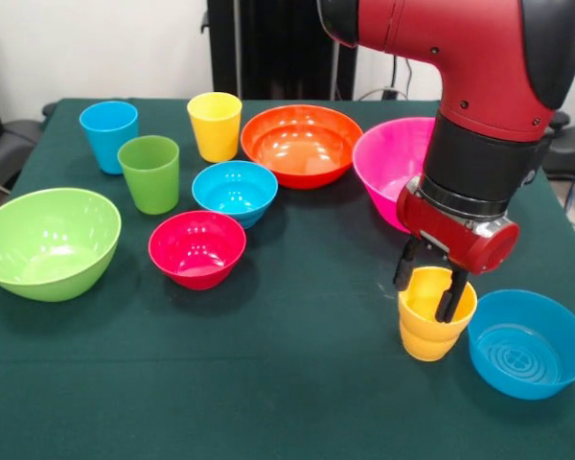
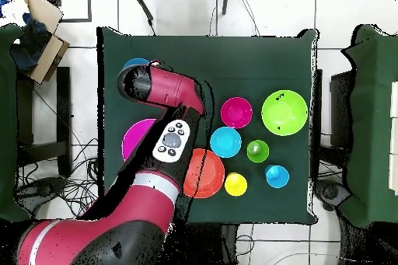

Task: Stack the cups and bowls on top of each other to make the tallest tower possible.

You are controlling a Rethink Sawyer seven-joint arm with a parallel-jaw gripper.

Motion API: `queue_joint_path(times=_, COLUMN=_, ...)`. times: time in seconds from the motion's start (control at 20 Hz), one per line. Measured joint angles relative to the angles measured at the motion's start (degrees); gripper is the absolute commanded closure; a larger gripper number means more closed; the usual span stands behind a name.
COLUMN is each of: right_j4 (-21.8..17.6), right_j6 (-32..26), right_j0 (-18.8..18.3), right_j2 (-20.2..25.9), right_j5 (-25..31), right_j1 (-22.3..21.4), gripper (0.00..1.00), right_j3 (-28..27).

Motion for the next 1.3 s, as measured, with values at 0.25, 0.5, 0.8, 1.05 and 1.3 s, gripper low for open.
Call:
queue_joint_path(times=0.25, right_j4=-4.3, right_j6=0.0, right_j0=-1.2, right_j2=0.5, right_j5=1.0, right_j1=-1.1, gripper=0.00, right_j3=-0.3)
queue_joint_path(times=0.5, right_j4=-7.8, right_j6=0.0, right_j0=-3.1, right_j2=1.0, right_j5=3.2, right_j1=-1.7, gripper=0.00, right_j3=-1.2)
queue_joint_path(times=0.8, right_j4=-11.1, right_j6=0.0, right_j0=-5.8, right_j2=3.0, right_j5=6.8, right_j1=-2.9, gripper=0.00, right_j3=-2.0)
queue_joint_path(times=1.05, right_j4=-13.1, right_j6=-0.3, right_j0=-7.3, right_j2=5.2, right_j5=7.6, right_j1=-3.4, gripper=0.00, right_j3=-2.6)
queue_joint_path(times=1.3, right_j4=-15.2, right_j6=-0.8, right_j0=-8.3, right_j2=7.9, right_j5=7.7, right_j1=-3.8, gripper=0.00, right_j3=-3.5)
